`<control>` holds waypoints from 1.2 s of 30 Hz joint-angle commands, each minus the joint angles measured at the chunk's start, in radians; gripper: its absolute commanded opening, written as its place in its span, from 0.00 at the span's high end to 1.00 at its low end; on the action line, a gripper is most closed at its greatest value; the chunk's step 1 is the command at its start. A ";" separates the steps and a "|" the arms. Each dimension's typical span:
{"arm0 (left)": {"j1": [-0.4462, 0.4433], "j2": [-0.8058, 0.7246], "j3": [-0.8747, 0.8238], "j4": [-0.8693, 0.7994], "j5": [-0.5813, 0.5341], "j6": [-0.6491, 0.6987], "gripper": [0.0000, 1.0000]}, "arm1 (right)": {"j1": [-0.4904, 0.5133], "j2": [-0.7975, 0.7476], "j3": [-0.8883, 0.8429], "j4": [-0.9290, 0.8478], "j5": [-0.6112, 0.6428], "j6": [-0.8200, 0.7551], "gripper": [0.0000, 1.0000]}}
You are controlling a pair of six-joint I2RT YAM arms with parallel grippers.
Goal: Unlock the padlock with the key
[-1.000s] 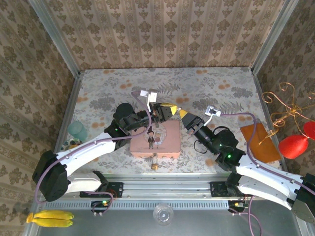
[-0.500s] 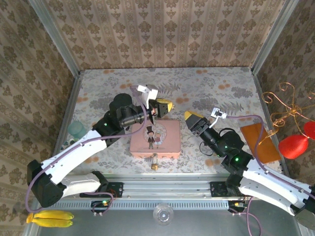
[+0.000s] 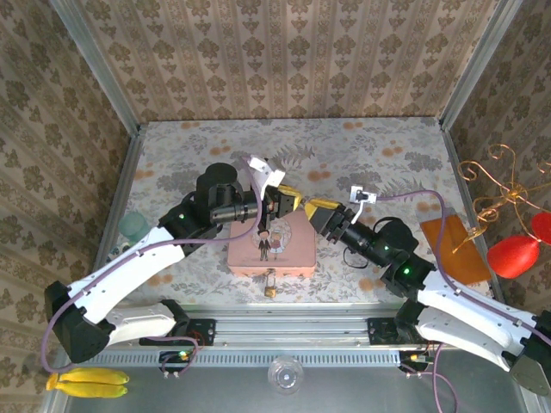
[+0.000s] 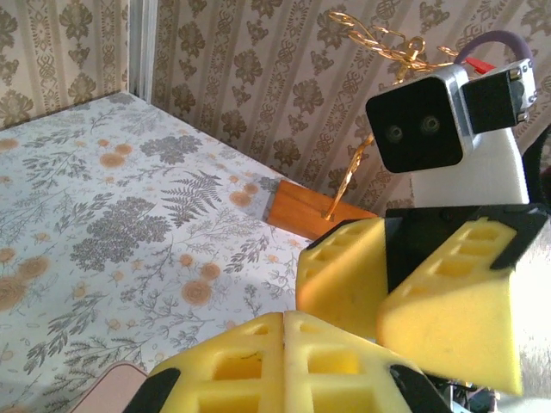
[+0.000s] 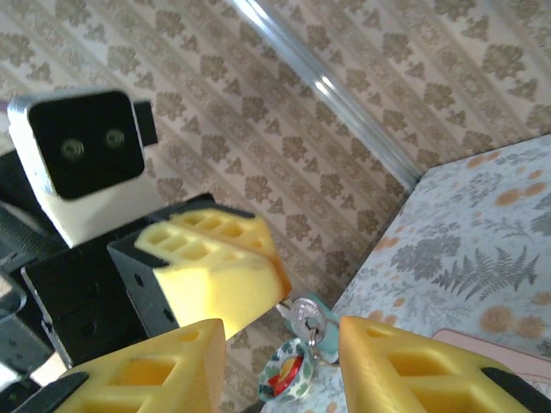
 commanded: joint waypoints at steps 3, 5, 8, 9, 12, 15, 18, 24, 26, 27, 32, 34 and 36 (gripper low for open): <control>-0.007 -0.024 0.041 -0.021 0.046 0.027 1.00 | -0.010 0.024 0.047 0.058 -0.133 -0.040 0.63; -0.006 -0.026 0.042 -0.018 0.058 0.022 1.00 | -0.009 0.026 0.045 0.058 -0.136 -0.041 0.65; -0.006 -0.026 0.048 -0.025 0.081 0.019 1.00 | -0.013 0.020 0.031 0.078 -0.136 -0.039 0.67; -0.006 -0.028 0.049 -0.028 0.086 0.019 1.00 | -0.014 0.016 0.027 0.084 -0.140 -0.040 0.69; -0.002 -0.032 0.054 -0.039 0.098 0.019 1.00 | -0.016 0.006 0.022 0.080 -0.138 -0.051 0.70; 0.002 -0.034 0.059 -0.049 0.113 0.016 1.00 | -0.023 -0.007 0.011 0.079 -0.135 -0.054 0.70; 0.005 -0.034 0.068 -0.065 0.128 0.018 1.00 | -0.026 -0.016 0.006 0.076 -0.134 -0.059 0.70; 0.013 -0.034 0.073 -0.069 0.149 0.011 1.00 | -0.030 -0.017 0.007 0.064 -0.147 -0.067 0.69; 0.015 -0.034 0.073 -0.067 0.154 0.011 1.00 | -0.030 -0.012 0.012 0.067 -0.163 -0.070 0.70; 0.015 -0.035 0.074 -0.067 0.156 0.011 1.00 | -0.030 -0.009 0.015 0.067 -0.174 -0.075 0.70; 0.023 -0.033 0.075 -0.063 0.158 0.008 1.00 | -0.032 -0.006 0.023 0.054 -0.199 -0.092 0.74; 0.023 -0.028 0.078 -0.059 0.166 0.004 1.00 | -0.032 -0.004 0.025 0.051 -0.202 -0.093 0.76; 0.023 -0.025 0.079 -0.052 0.173 -0.002 1.00 | -0.032 0.000 0.028 0.047 -0.206 -0.094 0.77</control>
